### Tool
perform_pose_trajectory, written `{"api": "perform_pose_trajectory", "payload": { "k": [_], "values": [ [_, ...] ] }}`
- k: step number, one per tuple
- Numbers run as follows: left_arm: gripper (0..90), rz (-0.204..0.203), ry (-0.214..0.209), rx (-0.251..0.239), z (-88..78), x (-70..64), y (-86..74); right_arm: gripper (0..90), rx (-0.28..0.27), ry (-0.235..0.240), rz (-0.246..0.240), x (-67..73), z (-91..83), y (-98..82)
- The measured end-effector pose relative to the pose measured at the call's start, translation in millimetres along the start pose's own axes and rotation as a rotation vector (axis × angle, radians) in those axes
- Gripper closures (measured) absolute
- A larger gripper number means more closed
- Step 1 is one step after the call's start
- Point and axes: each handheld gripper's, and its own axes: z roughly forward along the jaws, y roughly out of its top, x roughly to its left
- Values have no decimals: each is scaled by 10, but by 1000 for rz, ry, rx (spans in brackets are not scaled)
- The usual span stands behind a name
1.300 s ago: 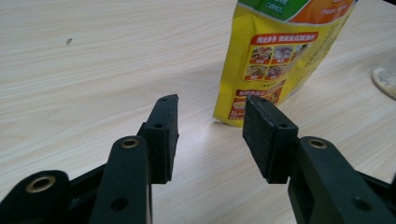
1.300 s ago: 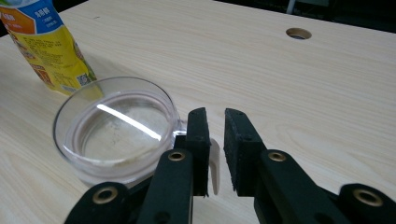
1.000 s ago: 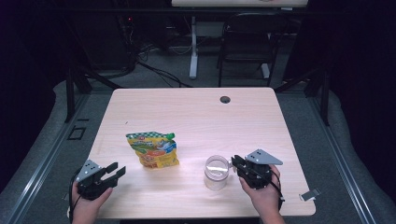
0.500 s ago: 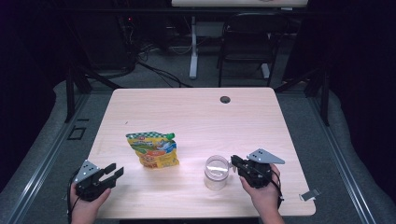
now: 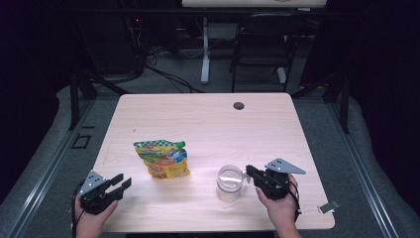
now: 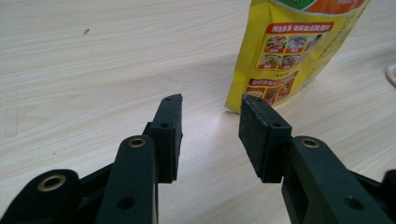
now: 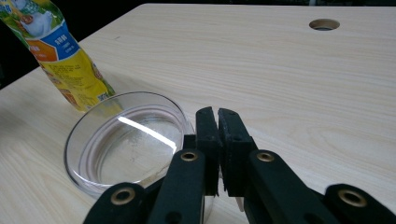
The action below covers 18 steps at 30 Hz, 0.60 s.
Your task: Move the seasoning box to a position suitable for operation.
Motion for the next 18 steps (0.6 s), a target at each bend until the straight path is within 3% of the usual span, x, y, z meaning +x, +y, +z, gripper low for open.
{"api": "perform_pose_trajectory", "payload": {
  "k": [6,18],
  "values": [
    [599,3,0,2,-9,4,3,880,-15,31,51,-48,3,-17],
    [599,0,7,0,-15,2,-10,883,-16,37,55,-63,5,-21]
  ]
}}
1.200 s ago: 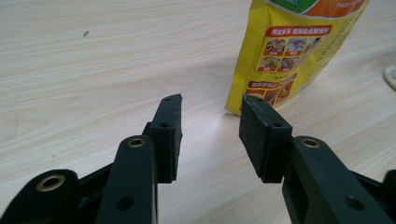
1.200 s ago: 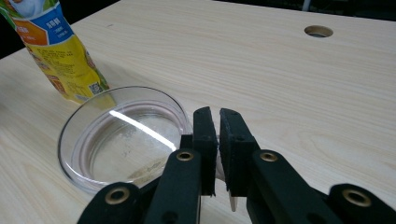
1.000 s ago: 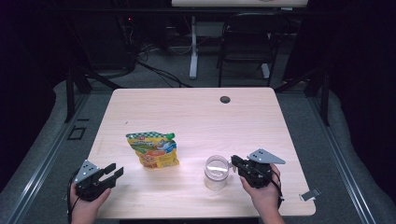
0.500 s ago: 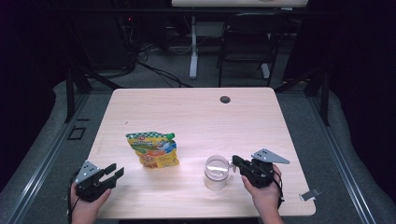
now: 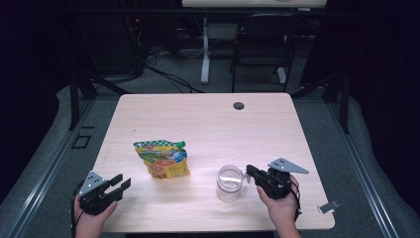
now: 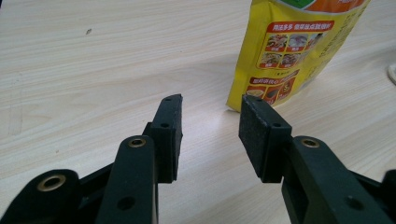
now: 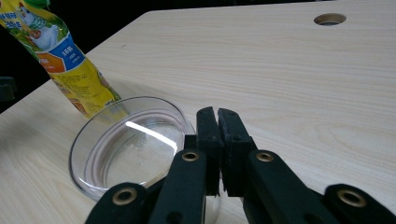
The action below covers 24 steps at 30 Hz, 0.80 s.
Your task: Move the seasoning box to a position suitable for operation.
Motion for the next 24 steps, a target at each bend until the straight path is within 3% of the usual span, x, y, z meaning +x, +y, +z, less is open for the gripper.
{"api": "perform_pose_trajectory", "payload": {
  "k": [18,24],
  "values": [
    [615,6,-3,-1,-13,-14,2,900,-6,-13,2,1,3,-15],
    [615,6,-2,0,-10,-13,2,900,-1,-7,25,-27,16,-35]
  ]
}}
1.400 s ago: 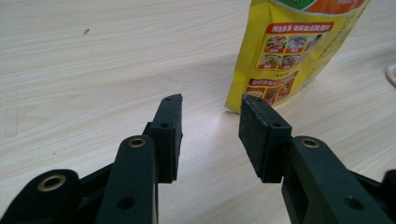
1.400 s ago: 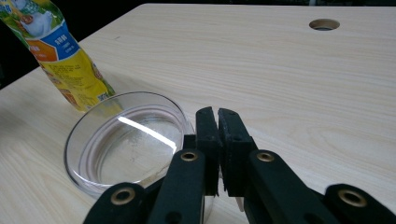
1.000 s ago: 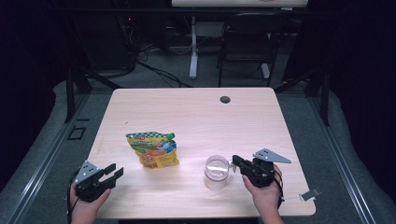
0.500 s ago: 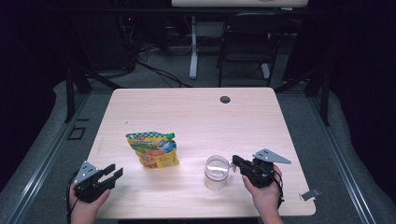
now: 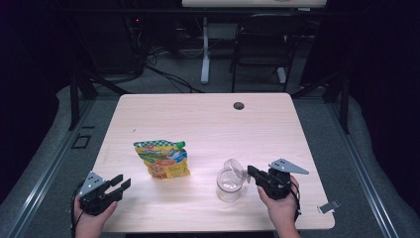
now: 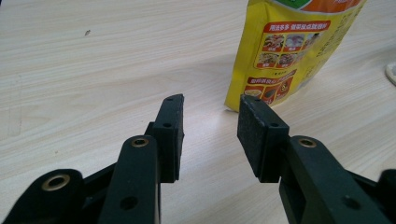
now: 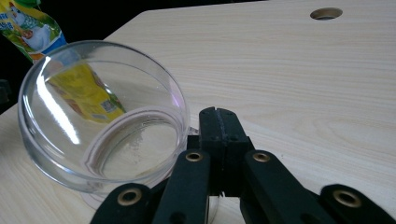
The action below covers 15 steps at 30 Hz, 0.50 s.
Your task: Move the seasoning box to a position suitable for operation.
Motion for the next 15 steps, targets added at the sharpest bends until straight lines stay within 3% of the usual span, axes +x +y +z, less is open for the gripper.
{"api": "perform_pose_trajectory", "payload": {
  "k": [4,15],
  "values": [
    [615,-1,0,-1,2,2,-1,900,-9,12,27,-13,2,-6],
    [616,1,2,0,2,0,-1,900,-10,14,35,-16,2,-9]
  ]
}}
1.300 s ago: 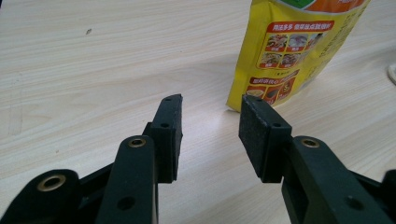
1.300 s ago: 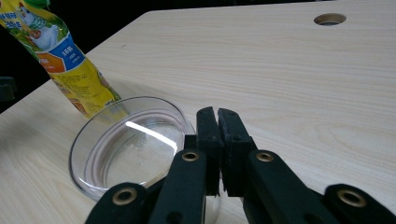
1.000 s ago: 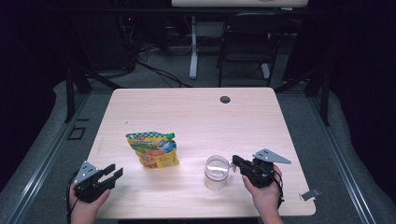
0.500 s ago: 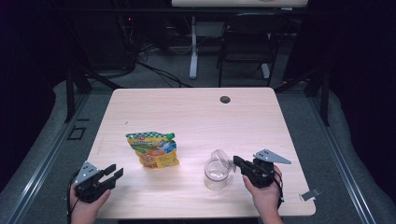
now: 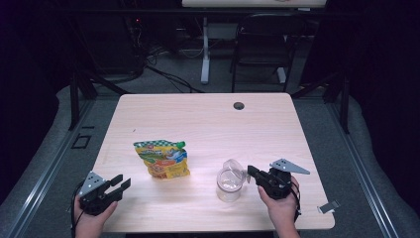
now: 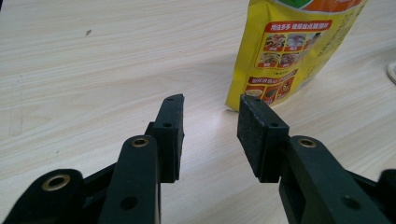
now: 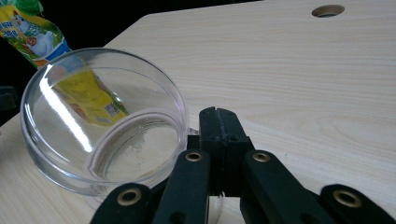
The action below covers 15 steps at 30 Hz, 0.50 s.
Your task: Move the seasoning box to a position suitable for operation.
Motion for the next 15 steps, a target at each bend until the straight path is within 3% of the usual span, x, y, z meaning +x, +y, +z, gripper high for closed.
{"api": "perform_pose_trajectory", "payload": {
  "k": [10,15],
  "values": [
    [616,1,2,5,-1,-1,1,900,5,3,15,-21,10,-11],
    [615,-2,2,0,1,0,-2,900,10,15,58,-61,32,-33]
  ]
}}
